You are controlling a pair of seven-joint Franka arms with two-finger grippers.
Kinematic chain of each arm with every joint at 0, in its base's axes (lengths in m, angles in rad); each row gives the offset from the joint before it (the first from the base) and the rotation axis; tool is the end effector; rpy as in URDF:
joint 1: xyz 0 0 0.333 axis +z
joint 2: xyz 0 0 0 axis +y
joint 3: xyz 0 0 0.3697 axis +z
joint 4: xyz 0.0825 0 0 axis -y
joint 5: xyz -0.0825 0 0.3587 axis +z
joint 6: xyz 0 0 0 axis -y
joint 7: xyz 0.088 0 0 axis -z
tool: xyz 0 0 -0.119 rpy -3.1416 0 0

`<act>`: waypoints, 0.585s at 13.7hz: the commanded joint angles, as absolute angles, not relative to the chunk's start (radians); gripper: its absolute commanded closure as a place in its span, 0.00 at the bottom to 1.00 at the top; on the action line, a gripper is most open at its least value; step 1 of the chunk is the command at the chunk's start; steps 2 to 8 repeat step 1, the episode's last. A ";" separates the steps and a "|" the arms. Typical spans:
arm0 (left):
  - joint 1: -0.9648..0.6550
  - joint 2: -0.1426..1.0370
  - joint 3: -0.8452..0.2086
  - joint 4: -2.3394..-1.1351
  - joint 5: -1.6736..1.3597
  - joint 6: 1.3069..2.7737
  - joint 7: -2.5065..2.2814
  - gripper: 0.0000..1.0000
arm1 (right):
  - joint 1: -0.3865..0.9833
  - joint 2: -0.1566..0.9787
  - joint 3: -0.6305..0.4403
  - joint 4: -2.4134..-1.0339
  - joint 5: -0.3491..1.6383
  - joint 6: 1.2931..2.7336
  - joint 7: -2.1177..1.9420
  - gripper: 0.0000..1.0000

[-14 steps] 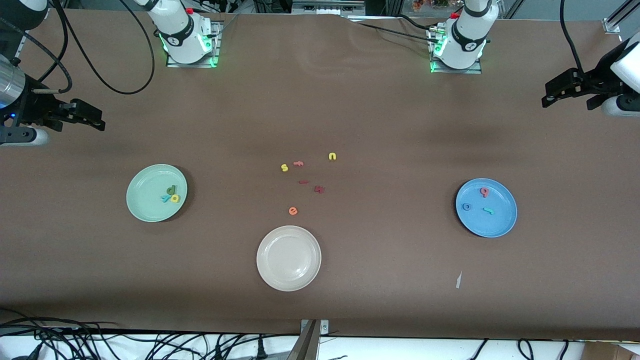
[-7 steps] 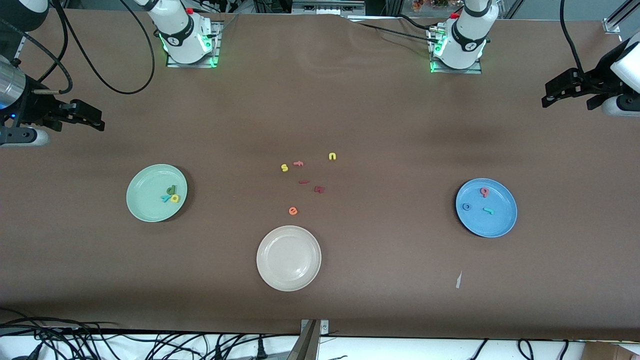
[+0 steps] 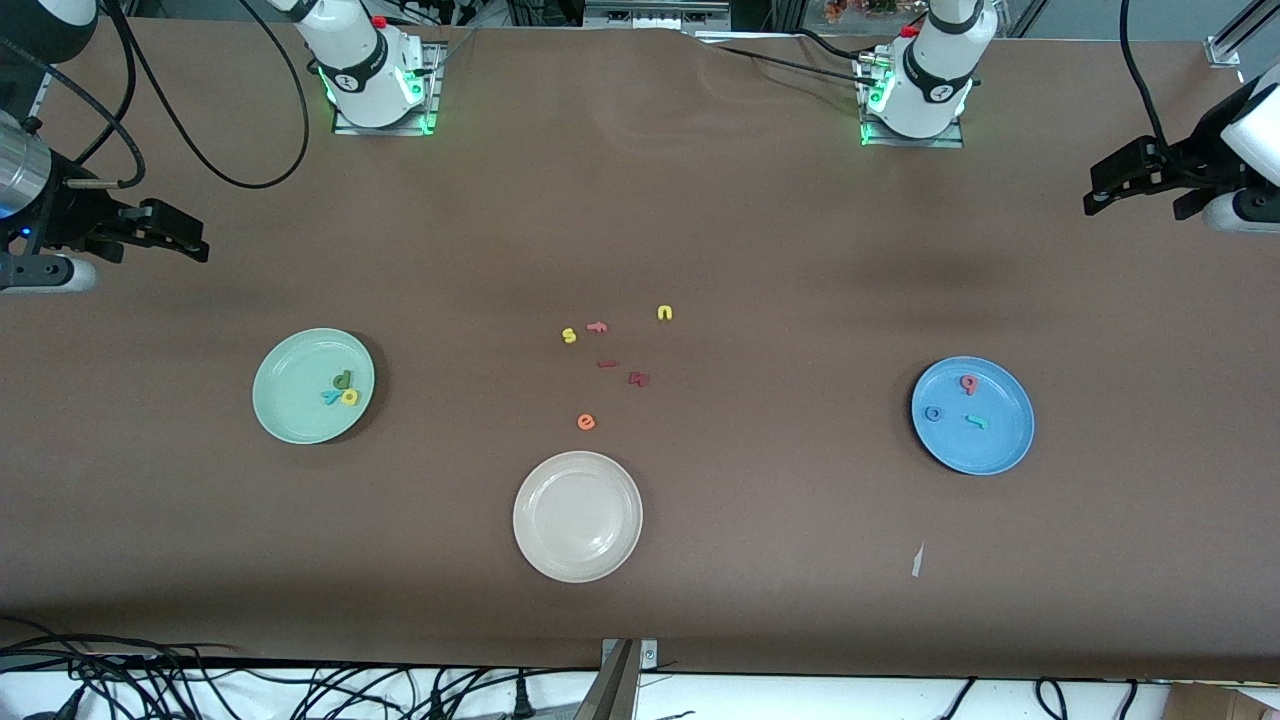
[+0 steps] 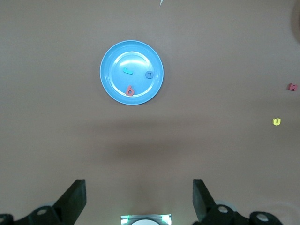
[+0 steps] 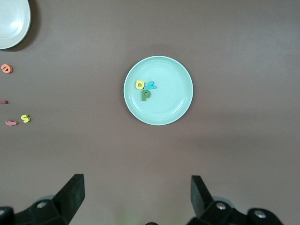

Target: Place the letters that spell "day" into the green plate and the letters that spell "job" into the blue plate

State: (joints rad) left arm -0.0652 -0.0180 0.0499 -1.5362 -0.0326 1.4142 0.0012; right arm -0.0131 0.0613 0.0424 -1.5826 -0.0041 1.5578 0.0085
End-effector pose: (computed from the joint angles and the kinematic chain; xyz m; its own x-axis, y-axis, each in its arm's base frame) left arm 0.5048 -0.0117 0.6779 0.9944 -0.0216 -0.1037 -0.0182 -0.9993 0.0336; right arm 0.5460 0.0147 0.6269 0.9961 0.0208 -0.0859 0.0211 -0.9998 0.0022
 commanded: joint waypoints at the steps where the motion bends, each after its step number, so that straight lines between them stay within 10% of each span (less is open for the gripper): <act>1: -0.064 -0.006 0.051 -1.506 -0.035 1.396 0.002 0.00 | -0.015 0.046 0.044 -1.598 -0.015 1.566 0.005 0.00; 8: -0.064 -0.006 0.051 -1.506 -0.035 1.396 0.002 0.00 | -0.015 0.046 0.044 -1.598 -0.015 1.566 0.005 0.00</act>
